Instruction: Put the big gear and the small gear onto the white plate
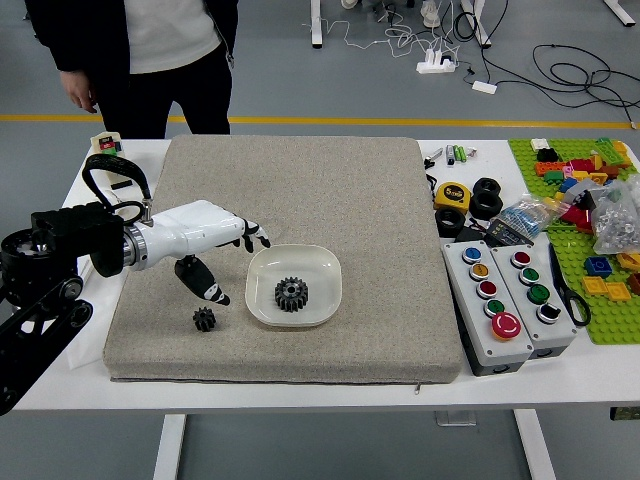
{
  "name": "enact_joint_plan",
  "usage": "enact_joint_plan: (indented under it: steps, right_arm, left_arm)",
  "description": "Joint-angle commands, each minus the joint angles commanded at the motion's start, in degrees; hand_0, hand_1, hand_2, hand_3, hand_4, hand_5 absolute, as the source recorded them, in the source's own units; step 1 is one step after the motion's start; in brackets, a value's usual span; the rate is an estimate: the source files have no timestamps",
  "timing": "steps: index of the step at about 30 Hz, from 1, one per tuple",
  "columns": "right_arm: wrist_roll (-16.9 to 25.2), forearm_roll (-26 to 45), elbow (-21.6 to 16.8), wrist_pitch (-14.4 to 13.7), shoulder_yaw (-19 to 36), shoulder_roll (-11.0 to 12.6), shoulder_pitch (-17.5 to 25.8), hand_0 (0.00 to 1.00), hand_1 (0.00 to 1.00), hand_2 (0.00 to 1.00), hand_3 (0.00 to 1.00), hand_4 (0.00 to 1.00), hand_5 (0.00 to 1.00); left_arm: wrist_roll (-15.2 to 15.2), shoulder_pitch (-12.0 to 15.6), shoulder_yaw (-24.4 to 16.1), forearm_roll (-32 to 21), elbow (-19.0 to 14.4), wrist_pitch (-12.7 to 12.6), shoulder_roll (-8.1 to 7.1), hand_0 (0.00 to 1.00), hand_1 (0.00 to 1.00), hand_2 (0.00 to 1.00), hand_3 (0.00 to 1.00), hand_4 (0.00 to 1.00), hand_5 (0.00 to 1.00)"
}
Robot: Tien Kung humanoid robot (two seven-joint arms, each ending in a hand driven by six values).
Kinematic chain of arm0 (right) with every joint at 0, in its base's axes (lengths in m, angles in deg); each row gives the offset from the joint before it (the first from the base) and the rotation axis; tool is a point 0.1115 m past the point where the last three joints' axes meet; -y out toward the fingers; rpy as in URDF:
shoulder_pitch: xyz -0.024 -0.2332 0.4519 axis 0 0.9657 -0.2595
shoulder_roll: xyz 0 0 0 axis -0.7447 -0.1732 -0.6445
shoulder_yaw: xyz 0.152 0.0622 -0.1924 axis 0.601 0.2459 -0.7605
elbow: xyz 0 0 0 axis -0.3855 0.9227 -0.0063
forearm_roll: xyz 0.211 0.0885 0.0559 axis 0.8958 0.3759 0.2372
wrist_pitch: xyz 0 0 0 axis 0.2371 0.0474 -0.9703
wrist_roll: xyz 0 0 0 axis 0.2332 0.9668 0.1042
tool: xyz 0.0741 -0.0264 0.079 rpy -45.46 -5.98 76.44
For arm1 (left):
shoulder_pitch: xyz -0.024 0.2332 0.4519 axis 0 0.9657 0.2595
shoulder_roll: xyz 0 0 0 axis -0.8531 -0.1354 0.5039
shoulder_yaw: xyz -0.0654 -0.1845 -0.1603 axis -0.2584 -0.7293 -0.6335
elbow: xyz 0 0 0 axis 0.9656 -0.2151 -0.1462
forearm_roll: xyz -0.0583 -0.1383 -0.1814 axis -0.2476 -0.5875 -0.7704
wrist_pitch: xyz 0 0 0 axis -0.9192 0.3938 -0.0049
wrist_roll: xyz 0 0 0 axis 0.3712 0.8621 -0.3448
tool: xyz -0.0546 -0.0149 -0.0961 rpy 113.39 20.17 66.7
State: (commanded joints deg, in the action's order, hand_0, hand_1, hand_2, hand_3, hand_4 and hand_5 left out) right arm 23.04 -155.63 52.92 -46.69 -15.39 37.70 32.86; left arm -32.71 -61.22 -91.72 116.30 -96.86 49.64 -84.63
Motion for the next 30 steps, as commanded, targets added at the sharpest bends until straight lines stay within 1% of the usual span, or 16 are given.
enact_joint_plan:
  steps: [5, 6, 10, 11, 12, 17, 18, 23, 24, 30]
  right_arm:
    - [-0.12, -0.66, 0.00, -0.01, 0.56, -0.16, 0.22, 0.711, 0.713, 0.787, 0.635, 0.854, 0.652]
    - [-0.14, -0.71, 0.00, -0.02, 0.61, -0.19, 0.25, 0.711, 0.712, 0.786, 0.635, 0.853, 0.651]
    - [-0.26, -0.89, 0.00, 0.00, 0.45, -0.27, 0.41, 0.711, 0.712, 0.786, 0.635, 0.853, 0.651]
    - [-0.27, -0.91, 0.00, 0.01, 0.44, -0.27, 0.42, 0.711, 0.712, 0.786, 0.635, 0.853, 0.651]
    - [-0.32, -1.02, 0.00, 0.04, 0.48, -0.29, 0.45, 0.711, 0.711, 0.785, 0.634, 0.852, 0.651]
    - [-0.45, -1.44, 0.00, 0.15, 0.65, -0.36, 0.59, 0.711, 0.711, 0.785, 0.634, 0.852, 0.651]
    - [-0.47, -1.48, 0.00, 0.16, 0.65, -0.37, 0.63, 0.710, 0.710, 0.784, 0.634, 0.852, 0.650]
    - [-0.51, -1.56, 0.00, 0.19, 0.62, -0.41, 0.75, 0.710, 0.710, 0.784, 0.634, 0.852, 0.650]
    - [-0.51, -1.53, 0.00, 0.18, 0.60, -0.41, 0.77, 0.710, 0.710, 0.785, 0.634, 0.852, 0.651]
    - [-0.47, -1.31, 0.00, 0.19, 0.41, -0.37, 0.73, 0.710, 0.708, 0.784, 0.634, 0.852, 0.650]
  left_arm:
    - [0.24, 2.73, 0.19, 0.00, -1.50, 0.23, -0.87, 0.480, 0.612, 0.640, 0.756, 0.985, 0.056]
    - [0.25, 2.99, 0.32, 0.00, -1.54, 0.23, -0.93, 0.458, 0.597, 0.597, 0.725, 0.935, 0.060]
    - [0.47, 4.22, 1.04, 0.00, -0.96, -0.30, -1.09, 0.458, 0.597, 0.597, 0.725, 0.935, 0.060]
    - [0.50, 4.31, 1.09, 0.00, -0.88, -0.41, -1.10, 0.458, 0.597, 0.597, 0.725, 0.935, 0.060]
    - [0.62, 4.49, 1.26, 0.00, -0.60, -0.49, -1.07, 0.428, 0.543, 0.544, 0.660, 0.873, 0.044]
    - [0.97, 4.98, 1.65, 0.00, 0.89, -0.89, -0.76, 0.428, 0.543, 0.544, 0.660, 0.873, 0.044]
    - [1.04, 5.02, 1.72, 0.00, 1.38, -1.03, -0.67, 0.403, 0.502, 0.501, 0.624, 0.817, 0.012]
    - [1.10, 5.20, 1.93, 0.00, 3.39, -1.54, -0.43, 0.403, 0.502, 0.501, 0.624, 0.817, 0.012]
    - [1.10, 5.24, 1.97, 0.00, 3.70, -1.65, -0.38, 0.394, 0.492, 0.497, 0.627, 0.801, 0.012]
    - [1.18, 5.41, 2.25, 0.00, 5.30, -2.26, 0.01, 0.396, 0.487, 0.496, 0.635, 0.795, 0.012]
